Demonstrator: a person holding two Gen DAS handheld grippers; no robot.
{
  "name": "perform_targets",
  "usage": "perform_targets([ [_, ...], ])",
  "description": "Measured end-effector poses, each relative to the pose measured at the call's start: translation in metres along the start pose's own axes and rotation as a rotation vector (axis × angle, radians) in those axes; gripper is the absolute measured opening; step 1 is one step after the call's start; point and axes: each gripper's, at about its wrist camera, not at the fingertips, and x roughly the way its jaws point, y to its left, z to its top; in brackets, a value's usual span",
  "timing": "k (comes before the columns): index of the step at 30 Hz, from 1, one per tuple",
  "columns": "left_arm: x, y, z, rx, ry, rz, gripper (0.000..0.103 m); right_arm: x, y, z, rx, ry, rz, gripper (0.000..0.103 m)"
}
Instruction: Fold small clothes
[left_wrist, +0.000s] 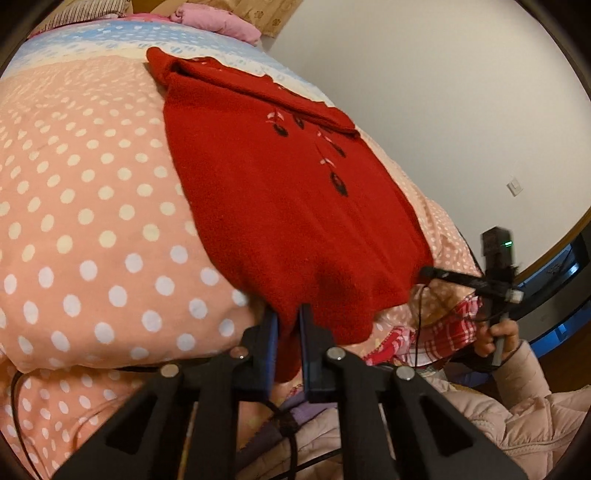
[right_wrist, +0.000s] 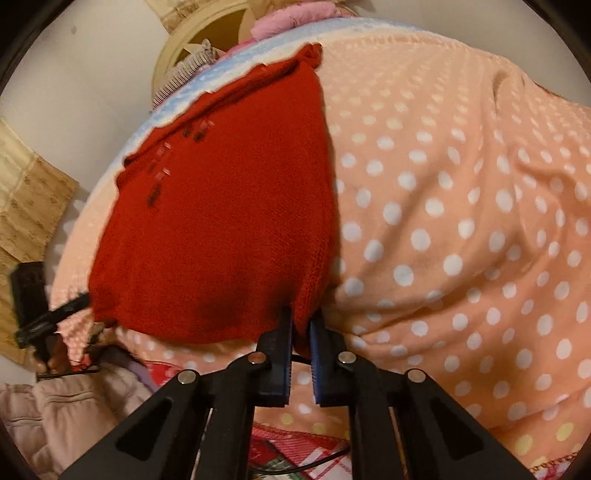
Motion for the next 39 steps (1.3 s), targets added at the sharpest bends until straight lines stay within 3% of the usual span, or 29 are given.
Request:
perform_targets([
  [5,-0.014,-0.006,0.016,0.025,-0.039,-0.022,0.010,-0.026,0.018,0.018,-0.010,-0.067,0.059,0.007],
  [12,-0.019,-0.007,0.075,0.021,-0.092,-0.026,0.010,-0.034,0.044,0.073,0.004,-0.141,0.180,0.003],
  [17,-0.021,-0.004,0.110,0.060,-0.128,0.061,0.010,-0.014,0.041,0.130,0.065,-0.179,0.176,0.003],
  [19,-0.024,-0.004,0.110,0.093,-0.109,0.078,0.010,-0.006,0.039,0.140,0.068,-0.168,0.106,0.003],
  [21,-0.028,-0.005,0.098,0.152,-0.094,0.080,0.019,-0.006,0.035,0.136,0.091,-0.143,0.133,0.003],
  [22,-0.031,-0.004,0.086,0.184,-0.092,0.084,0.031,-0.006,0.035,0.132,0.094,-0.127,0.124,0.003],
  [23,-0.031,-0.003,0.077,0.196,-0.085,0.082,0.050,-0.010,0.033,0.125,0.087,-0.103,0.079,0.006],
  [24,-0.031,-0.001,0.067,0.201,-0.076,0.071,0.060,-0.013,0.033,0.116,0.069,-0.083,0.020,0.009],
  [25,-0.029,0.002,0.058,0.190,-0.063,0.053,0.075,-0.018,0.033,0.103,0.043,-0.080,-0.025,0.024],
  [26,-0.026,0.004,0.050,0.170,-0.047,0.033,0.078,-0.023,0.033,0.092,0.028,-0.081,-0.040,0.053],
  [28,-0.020,0.010,0.033,0.120,0.009,-0.017,0.078,-0.028,0.025,0.062,0.047,-0.076,-0.040,0.081],
  [32,-0.008,0.014,0.010,0.068,0.074,-0.056,0.078,-0.023,0.002,0.020,0.129,-0.028,-0.031,0.081],
  [36,0.000,0.012,0.001,0.047,0.070,-0.059,0.078,-0.007,-0.018,0.012,0.173,0.016,-0.028,0.079],
  [39,0.001,0.013,0.002,0.014,0.057,-0.075,0.078,0.001,-0.026,0.008,0.203,0.025,0.011,0.066],
])
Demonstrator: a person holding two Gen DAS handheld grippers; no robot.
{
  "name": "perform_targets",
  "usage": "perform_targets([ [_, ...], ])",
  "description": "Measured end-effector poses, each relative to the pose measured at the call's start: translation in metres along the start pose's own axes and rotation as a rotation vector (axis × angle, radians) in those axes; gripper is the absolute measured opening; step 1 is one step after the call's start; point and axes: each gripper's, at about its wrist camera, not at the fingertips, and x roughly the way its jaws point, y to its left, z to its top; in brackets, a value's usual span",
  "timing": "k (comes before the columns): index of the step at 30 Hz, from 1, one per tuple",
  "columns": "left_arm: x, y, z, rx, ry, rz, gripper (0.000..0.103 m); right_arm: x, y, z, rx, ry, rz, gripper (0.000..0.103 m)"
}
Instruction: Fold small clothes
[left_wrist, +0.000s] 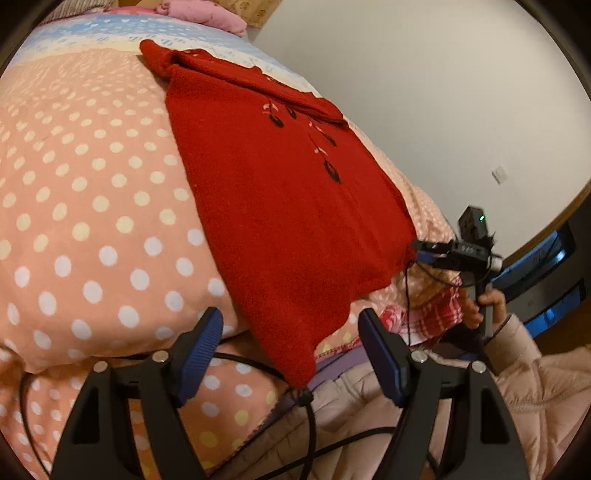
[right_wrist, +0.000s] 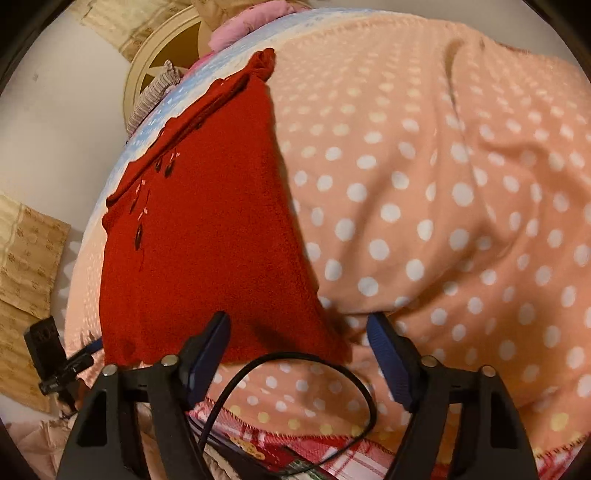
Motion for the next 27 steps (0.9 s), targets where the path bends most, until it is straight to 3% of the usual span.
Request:
perform_targets([
  [2,-0.002,-0.003,-0.002,0.010,0.005,0.009,0.078,0.008,-0.003,0.000,0.023,0.047,0.051,0.055],
  [6,0.003,-0.005,-0.007,0.016,0.024,0.005,0.078,0.018,-0.010,-0.006,0.053,0.075,0.093,0.046],
  [7,0.006,-0.004,-0.007,0.003,0.025,0.000,0.077,0.019,-0.013,-0.007,0.065,0.070,0.100,0.034],
  [8,0.009,-0.002,-0.006,-0.010,0.028,-0.006,0.070,0.020,-0.015,-0.007,0.074,0.068,0.106,0.020],
  [9,0.011,-0.002,-0.006,-0.015,0.031,-0.008,0.063,0.019,-0.017,-0.007,0.080,0.069,0.112,0.017],
  [11,0.013,0.000,-0.005,-0.022,0.046,-0.014,0.009,0.013,-0.011,-0.007,0.059,0.065,0.123,0.014],
  [12,0.014,0.002,-0.005,-0.029,0.050,-0.019,0.005,0.007,-0.007,-0.007,0.038,0.063,0.122,0.014],
  [17,0.005,-0.007,0.007,0.003,0.013,-0.025,0.006,-0.011,0.018,-0.001,0.002,0.050,0.194,0.012],
  [18,0.001,-0.009,0.012,0.004,-0.002,-0.036,0.006,-0.014,0.022,0.002,0.005,0.053,0.236,0.007],
  [21,-0.008,-0.007,0.028,-0.014,-0.037,-0.079,0.006,-0.020,0.037,0.012,0.004,0.044,0.340,0.007],
  [24,-0.016,-0.003,0.044,-0.030,-0.069,-0.111,0.006,-0.021,0.055,0.030,-0.016,0.019,0.373,0.007],
  [27,-0.020,0.002,0.065,-0.037,-0.102,-0.116,0.006,-0.013,0.069,0.053,-0.034,-0.003,0.350,0.007],
])
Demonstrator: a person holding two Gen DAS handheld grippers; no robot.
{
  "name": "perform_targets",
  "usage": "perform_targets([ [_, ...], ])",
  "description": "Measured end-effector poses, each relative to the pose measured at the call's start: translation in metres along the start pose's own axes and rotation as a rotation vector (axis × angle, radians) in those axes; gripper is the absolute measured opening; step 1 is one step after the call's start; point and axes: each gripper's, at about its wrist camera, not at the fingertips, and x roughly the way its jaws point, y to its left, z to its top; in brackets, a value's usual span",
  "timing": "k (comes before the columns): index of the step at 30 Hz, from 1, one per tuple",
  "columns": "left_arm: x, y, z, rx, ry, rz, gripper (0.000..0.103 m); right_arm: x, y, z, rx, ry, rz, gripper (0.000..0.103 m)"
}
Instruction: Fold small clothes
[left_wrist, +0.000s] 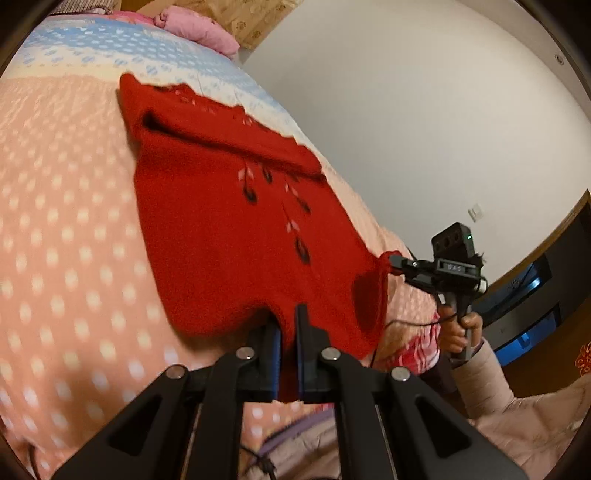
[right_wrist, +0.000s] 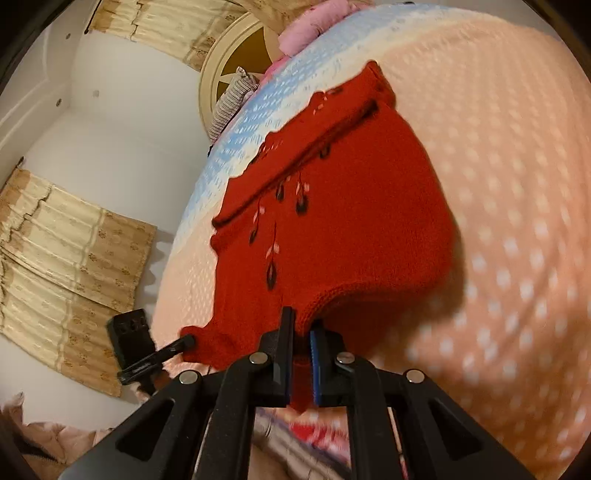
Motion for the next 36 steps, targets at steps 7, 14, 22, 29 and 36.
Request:
perform_targets([
  [7,0.011,0.011,0.055,0.022,-0.037,0.092,0.006,0.028,-0.003,0.062,0.052,-0.101,-0.008,0.007],
  [14,0.018,0.044,0.092,-0.041,-0.017,0.180,0.011,0.064,-0.026,0.103,0.093,-0.154,-0.151,0.007],
  [22,-0.019,0.039,0.085,0.134,-0.132,0.323,0.036,0.072,-0.040,0.104,0.100,-0.173,-0.186,0.007],
  [29,0.007,0.025,0.070,0.348,-0.023,0.369,0.064,0.071,-0.043,0.103,0.106,-0.175,-0.177,0.007],
  [36,0.047,0.025,0.093,0.325,-0.050,0.344,0.065,0.071,-0.043,0.102,0.100,-0.181,-0.186,0.007],
])
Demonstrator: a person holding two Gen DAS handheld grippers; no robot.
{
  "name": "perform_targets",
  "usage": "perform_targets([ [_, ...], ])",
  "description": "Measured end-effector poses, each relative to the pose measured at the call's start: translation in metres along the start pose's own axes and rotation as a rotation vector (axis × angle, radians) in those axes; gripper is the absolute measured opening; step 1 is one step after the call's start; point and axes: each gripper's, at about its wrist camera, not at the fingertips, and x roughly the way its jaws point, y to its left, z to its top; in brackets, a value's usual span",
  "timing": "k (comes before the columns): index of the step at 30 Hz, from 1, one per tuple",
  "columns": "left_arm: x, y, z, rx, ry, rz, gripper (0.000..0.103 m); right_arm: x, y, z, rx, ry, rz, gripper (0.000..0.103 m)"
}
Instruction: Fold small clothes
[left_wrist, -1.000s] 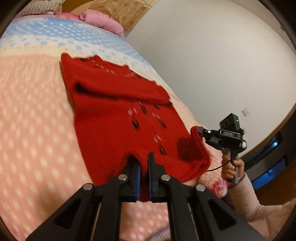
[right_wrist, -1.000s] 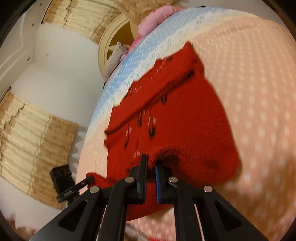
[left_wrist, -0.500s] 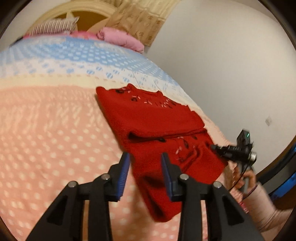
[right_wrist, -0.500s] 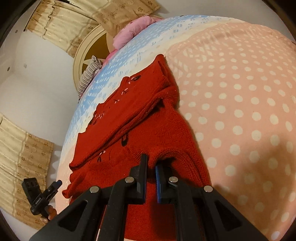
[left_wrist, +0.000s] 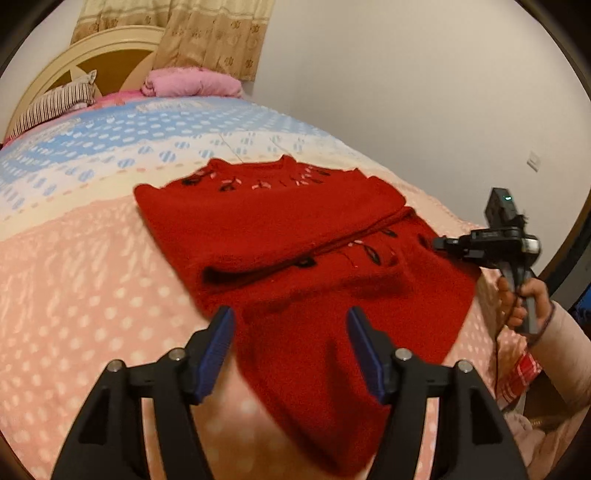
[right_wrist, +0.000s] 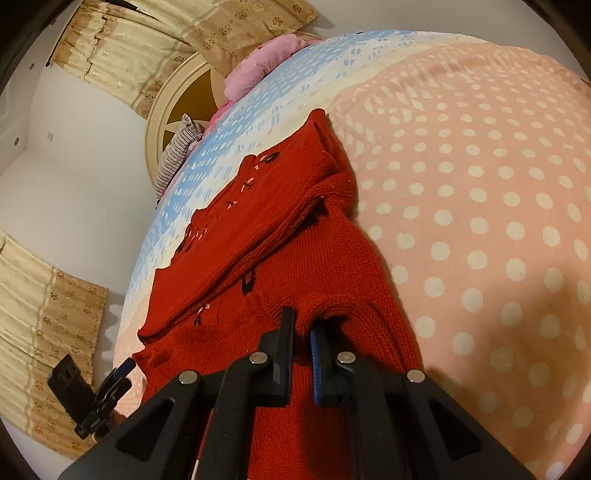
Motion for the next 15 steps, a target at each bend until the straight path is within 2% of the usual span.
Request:
perform_targets([
  [3,0.011,-0.005,-0.006,0.005,0.025,0.054,0.065,-0.001,0.002,0.000,-0.008,0.000,-0.010,0.007],
  [6,0.015,0.002,-0.015,-0.062,0.030,0.054,0.065,-0.001,0.001,0.000,-0.007,0.001,-0.008,0.008],
  [7,0.012,0.002,-0.017,-0.075,0.014,0.056,0.061,0.000,0.001,0.000,-0.005,0.000,-0.006,0.008],
  [8,0.009,0.002,-0.018,-0.080,-0.002,0.062,0.046,-0.001,0.001,0.000,-0.003,-0.001,-0.004,0.008],
  [9,0.005,0.001,-0.018,-0.084,-0.022,0.066,0.039,0.000,0.001,0.000,-0.001,-0.004,-0.002,0.008],
  [10,0.003,0.000,-0.016,-0.086,-0.038,0.073,0.036,0.000,0.001,0.000,-0.001,-0.006,-0.001,0.008],
  [15,0.007,-0.004,-0.010,-0.079,-0.050,0.097,0.036,0.001,0.003,-0.002,-0.016,-0.019,-0.012,0.008],
])
